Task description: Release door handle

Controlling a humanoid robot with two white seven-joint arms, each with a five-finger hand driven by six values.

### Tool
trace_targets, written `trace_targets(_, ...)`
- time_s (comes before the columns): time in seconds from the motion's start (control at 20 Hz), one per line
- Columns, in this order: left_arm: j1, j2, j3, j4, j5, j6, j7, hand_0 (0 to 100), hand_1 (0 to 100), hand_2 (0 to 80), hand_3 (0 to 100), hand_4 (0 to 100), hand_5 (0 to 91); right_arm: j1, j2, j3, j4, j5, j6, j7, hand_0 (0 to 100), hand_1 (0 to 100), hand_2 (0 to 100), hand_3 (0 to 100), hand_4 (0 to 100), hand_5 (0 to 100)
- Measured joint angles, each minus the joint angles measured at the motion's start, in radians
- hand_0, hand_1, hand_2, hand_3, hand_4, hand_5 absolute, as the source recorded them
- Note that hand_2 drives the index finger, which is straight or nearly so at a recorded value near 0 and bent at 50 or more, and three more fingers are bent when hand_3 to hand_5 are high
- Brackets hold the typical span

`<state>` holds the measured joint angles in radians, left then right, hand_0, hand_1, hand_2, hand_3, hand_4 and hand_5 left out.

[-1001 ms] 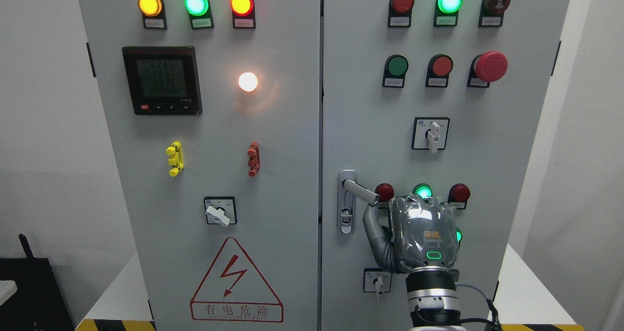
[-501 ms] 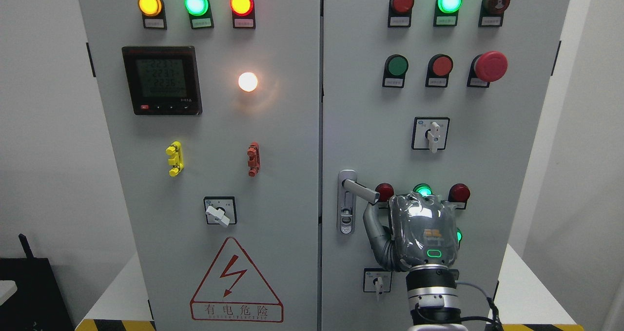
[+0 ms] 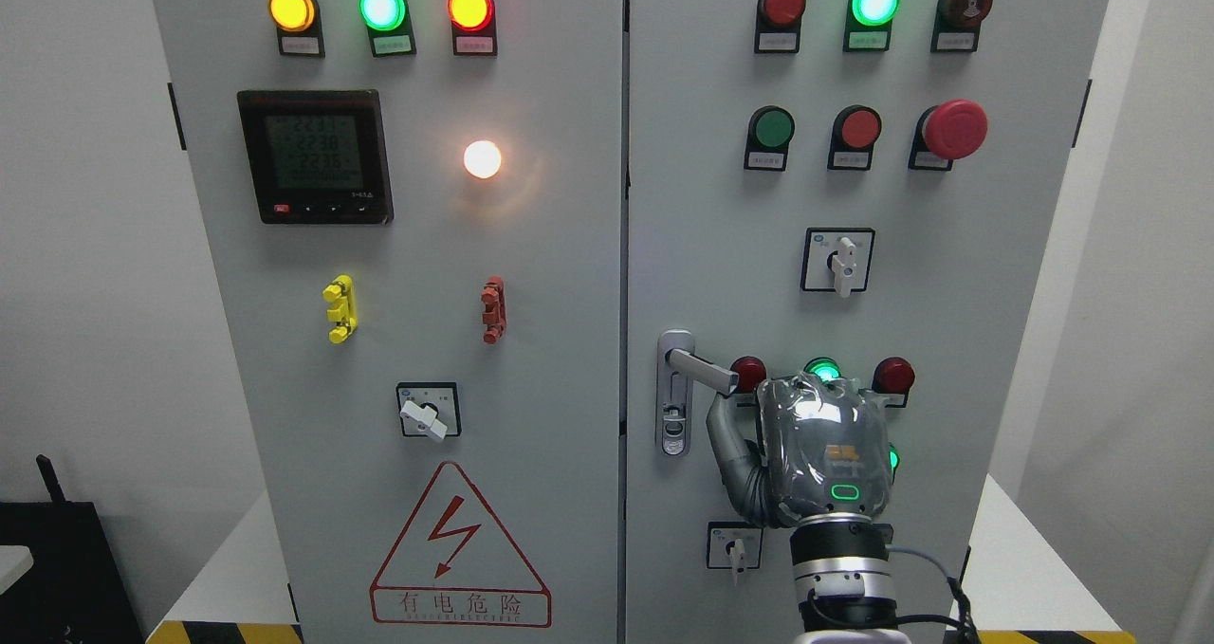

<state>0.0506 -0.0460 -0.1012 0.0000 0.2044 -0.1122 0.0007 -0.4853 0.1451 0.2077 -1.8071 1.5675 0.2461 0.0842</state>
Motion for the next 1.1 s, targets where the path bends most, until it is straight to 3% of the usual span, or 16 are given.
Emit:
trace_targets(0.55,0.000,0.000,0.000,0.000,0.000,0.000,0.000,12,39,0.0,0,0,0.0,0.013,-0.005,0.003,-0.005,-0.003,-0.006,-0.002,69,0,100,100,100,96)
trace_targets(1.1,0.000,0.000,0.000,0.000,0.000,0.000,0.000,12,39,0.0,0,0,0.0,0.076,-0.025,0.010,-0.036,-0.027,-0.015,-0.024,70,0,100,100,100,95)
